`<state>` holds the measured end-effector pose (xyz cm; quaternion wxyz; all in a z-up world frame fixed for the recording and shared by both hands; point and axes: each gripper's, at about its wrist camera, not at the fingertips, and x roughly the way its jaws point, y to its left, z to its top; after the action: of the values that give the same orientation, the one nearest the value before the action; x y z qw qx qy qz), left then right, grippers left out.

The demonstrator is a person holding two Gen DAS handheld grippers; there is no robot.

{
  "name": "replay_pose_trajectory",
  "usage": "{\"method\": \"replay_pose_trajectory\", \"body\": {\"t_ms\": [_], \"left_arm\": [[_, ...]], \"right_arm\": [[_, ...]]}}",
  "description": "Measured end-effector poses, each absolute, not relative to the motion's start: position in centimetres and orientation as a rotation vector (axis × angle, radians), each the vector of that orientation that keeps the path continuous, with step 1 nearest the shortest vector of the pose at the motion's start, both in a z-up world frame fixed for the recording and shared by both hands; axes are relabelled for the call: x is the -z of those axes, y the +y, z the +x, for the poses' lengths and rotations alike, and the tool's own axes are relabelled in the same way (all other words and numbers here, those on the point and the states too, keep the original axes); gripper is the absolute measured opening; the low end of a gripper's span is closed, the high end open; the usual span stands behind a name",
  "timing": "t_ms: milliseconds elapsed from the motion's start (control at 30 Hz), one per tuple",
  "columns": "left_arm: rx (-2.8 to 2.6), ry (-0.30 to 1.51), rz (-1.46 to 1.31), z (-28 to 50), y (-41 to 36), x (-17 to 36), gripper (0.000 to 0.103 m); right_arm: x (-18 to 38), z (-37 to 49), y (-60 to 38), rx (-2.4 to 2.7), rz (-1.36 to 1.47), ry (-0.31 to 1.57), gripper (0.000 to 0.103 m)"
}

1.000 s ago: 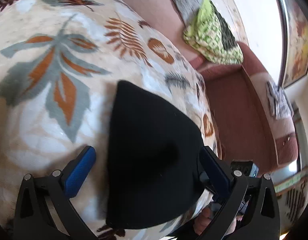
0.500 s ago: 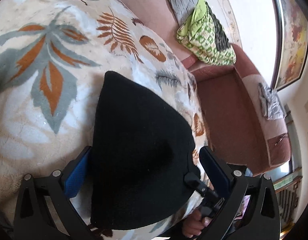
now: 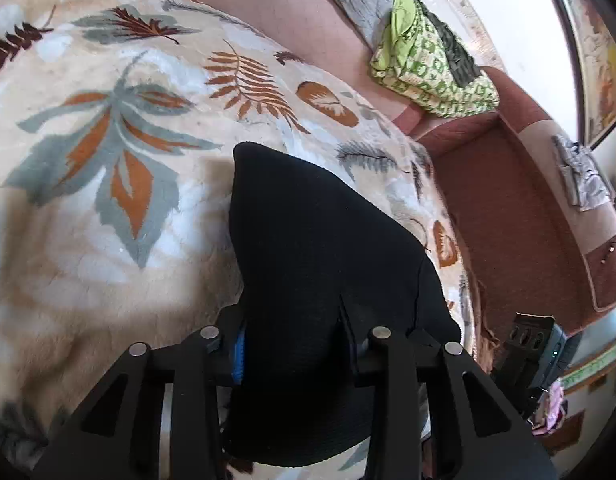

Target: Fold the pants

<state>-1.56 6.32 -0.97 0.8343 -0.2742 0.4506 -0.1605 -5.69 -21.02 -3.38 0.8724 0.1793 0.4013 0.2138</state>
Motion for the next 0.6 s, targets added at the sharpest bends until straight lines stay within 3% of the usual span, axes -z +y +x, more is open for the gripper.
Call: {"method": "replay_pose_trajectory", "body": {"t_ms": [267, 600], "left_arm": [[0.318, 0.900, -0.482, -1.3, 3.6, -3.1, 0.029], [0.394, 0.931, -0.469, 1.9, 1.6, -2.3, 0.030]], "right_arm": [[1.0, -5.6, -22.6, -0.420, 0.369, 0.787, 0.034], [-0.7, -2.2, -24.6, -0.422, 0.300, 0.860, 0.034]]}}
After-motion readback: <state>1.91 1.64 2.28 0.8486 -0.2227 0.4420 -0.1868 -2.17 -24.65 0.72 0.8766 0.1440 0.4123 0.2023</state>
